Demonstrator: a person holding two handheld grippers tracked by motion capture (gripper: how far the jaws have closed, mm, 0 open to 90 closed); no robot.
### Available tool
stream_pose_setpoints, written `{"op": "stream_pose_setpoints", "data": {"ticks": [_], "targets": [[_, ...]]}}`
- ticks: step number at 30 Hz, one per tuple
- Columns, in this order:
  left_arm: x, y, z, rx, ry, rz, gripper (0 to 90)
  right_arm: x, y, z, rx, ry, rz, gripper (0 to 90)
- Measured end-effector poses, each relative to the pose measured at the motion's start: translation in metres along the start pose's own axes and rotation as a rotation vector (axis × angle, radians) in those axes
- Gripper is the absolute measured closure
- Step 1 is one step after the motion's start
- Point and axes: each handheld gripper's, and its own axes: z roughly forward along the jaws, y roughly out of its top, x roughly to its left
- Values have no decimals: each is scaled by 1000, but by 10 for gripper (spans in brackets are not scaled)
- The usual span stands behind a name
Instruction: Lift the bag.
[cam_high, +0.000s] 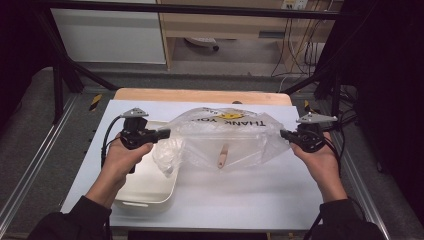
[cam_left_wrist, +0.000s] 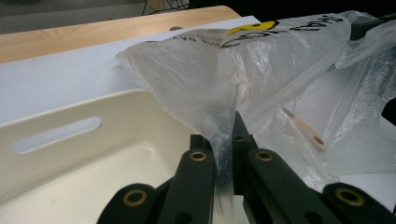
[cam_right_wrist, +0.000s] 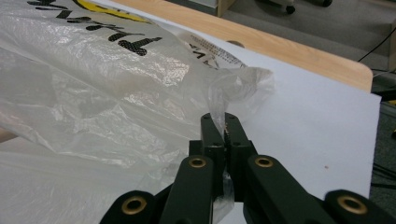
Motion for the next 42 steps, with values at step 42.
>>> {"op": "stream_pose_setpoints", "data": {"ticks": [42], "targets": [[-55,-105,-16,41,-81,26,889,30,-125,8,192,57,31,900]]}}
